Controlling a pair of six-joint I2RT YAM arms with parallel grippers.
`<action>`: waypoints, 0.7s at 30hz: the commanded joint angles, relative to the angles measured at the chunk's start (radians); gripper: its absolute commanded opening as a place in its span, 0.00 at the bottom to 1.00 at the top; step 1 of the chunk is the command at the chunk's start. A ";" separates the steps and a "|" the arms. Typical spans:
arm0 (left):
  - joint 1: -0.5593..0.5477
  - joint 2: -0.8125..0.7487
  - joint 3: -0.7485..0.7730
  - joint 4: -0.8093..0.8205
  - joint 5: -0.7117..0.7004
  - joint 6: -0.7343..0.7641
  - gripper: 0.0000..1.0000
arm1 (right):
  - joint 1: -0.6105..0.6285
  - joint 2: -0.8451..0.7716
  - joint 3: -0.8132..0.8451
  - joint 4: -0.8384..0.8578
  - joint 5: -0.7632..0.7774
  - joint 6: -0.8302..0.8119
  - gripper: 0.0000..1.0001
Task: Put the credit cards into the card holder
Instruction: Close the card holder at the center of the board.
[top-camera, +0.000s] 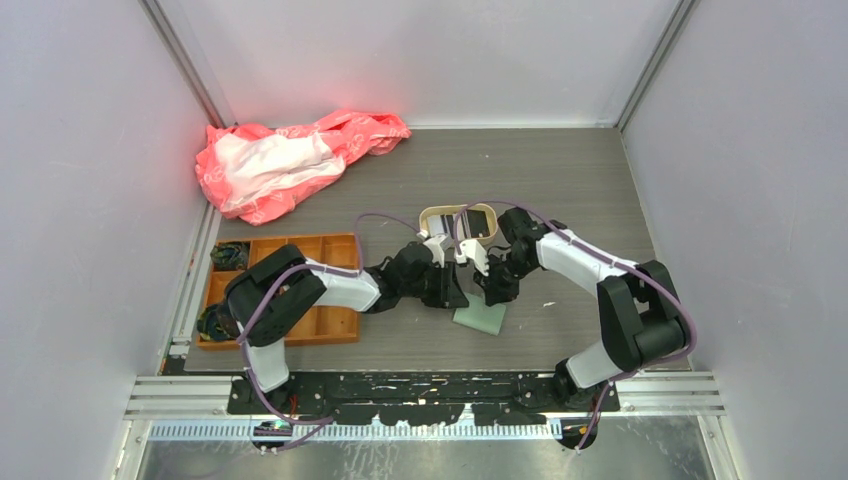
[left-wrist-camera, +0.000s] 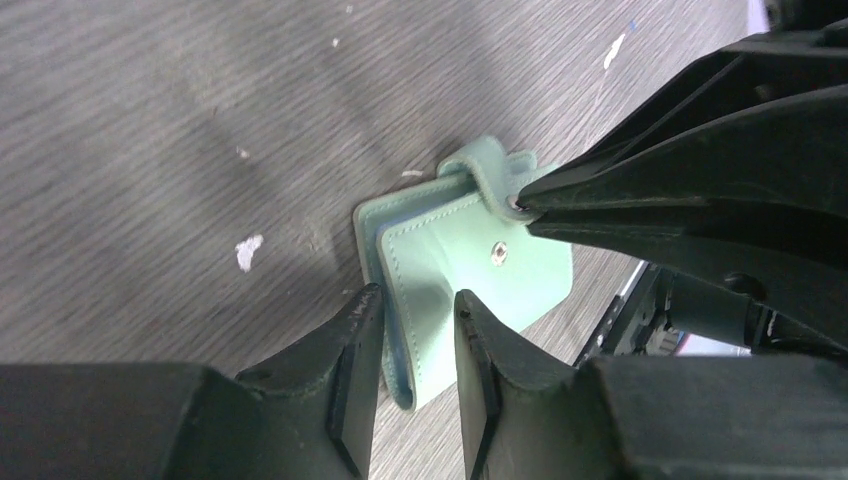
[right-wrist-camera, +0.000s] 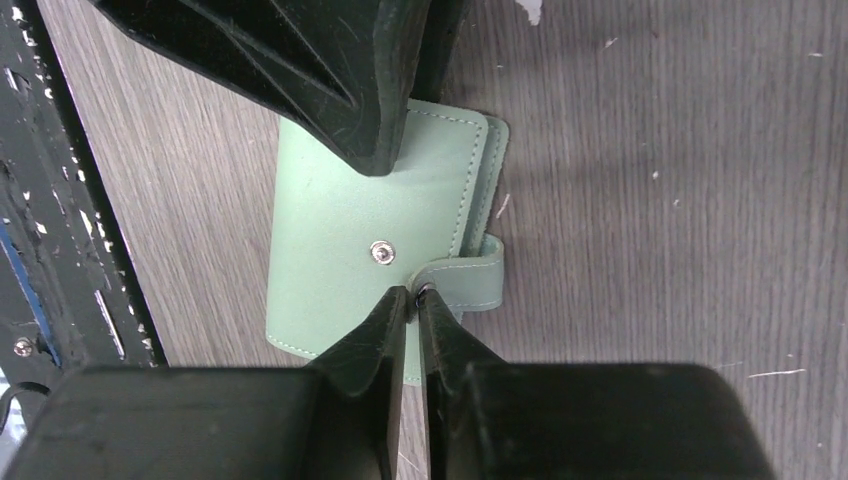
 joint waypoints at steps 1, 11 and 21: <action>-0.014 0.004 0.035 -0.084 -0.015 0.023 0.31 | 0.010 -0.052 -0.014 0.015 0.004 0.036 0.18; -0.015 0.000 0.053 -0.160 -0.039 0.030 0.25 | 0.011 -0.080 0.014 -0.024 0.027 0.077 0.21; -0.016 -0.017 0.056 -0.157 -0.040 0.027 0.24 | 0.011 -0.041 0.039 -0.004 0.057 0.120 0.08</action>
